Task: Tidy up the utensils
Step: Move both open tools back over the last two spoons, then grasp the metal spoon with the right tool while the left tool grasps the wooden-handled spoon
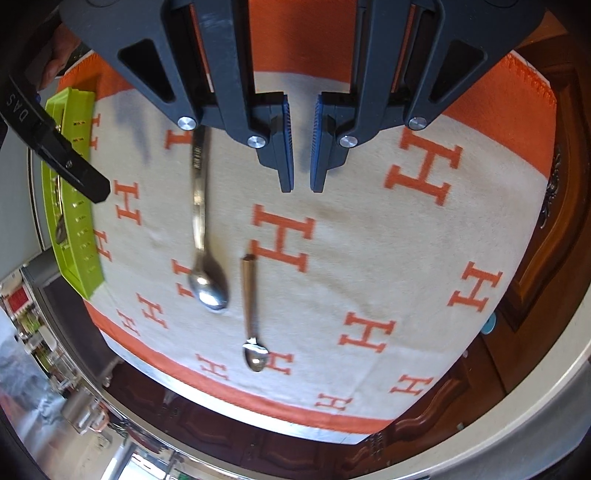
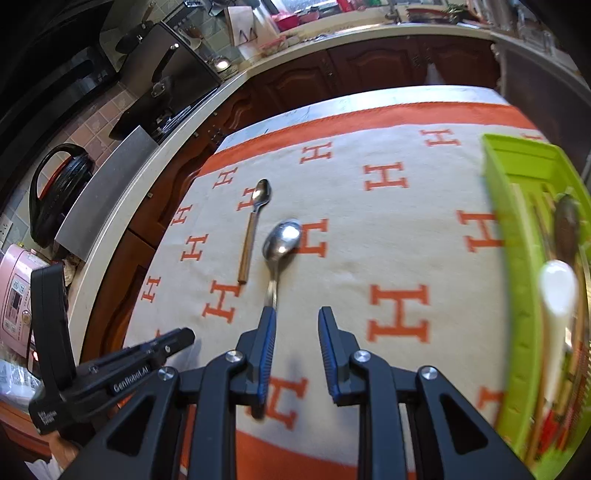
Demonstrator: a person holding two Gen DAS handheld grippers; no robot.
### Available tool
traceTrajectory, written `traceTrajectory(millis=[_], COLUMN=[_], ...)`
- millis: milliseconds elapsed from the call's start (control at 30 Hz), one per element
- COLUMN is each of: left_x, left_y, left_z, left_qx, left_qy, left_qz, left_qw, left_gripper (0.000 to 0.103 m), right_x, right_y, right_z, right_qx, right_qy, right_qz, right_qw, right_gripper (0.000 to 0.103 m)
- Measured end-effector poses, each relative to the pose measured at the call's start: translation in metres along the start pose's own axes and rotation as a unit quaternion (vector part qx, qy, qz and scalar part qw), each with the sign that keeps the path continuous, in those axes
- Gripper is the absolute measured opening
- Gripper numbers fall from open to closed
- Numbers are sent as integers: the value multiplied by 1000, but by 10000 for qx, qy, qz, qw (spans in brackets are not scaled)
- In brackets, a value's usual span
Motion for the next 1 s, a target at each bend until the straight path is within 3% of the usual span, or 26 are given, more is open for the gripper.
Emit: traceTrajectory(millis=[233, 467, 733, 800, 900, 1000], left_x=[4, 14, 28, 31, 36, 42], left_y=[-17, -22, -28, -30, -32, -35], left_z=[-21, -29, -32, -31, -31, -29], left_qx=[-15, 15, 50, 74, 87, 64], left_qy=[205, 211, 174, 151, 137, 121], left_qz=[-111, -8, 50, 48, 38, 11], left_qw=[9997, 9998, 9998, 9998, 9999, 9999], left_gripper=[7, 7, 7, 7, 7, 7], right_x=[15, 24, 35, 38, 38, 38], right_y=[-41, -77, -91, -93, -92, -87], right_z=[-13, -9, -14, -15, -18, -23], right_qx=[316, 651, 886, 791, 718, 202], right_qy=[17, -419, -501, -421, -286, 75], right_qz=[-302, -714, -641, -610, -543, -299], right_qw=[9990, 9944, 9927, 9941, 9955, 9993], right_gripper=[23, 24, 22, 11, 7, 4])
Point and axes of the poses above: each gripper's, at about its wrist camera, not at the fingertips, and y roughly against the way its jaws point, z to its right, x to its top, the point moved 4 cm from there along -y, roughly the way its jaws point, and after that the axes turned 13 degrees about -y, right-handed, at the moved point
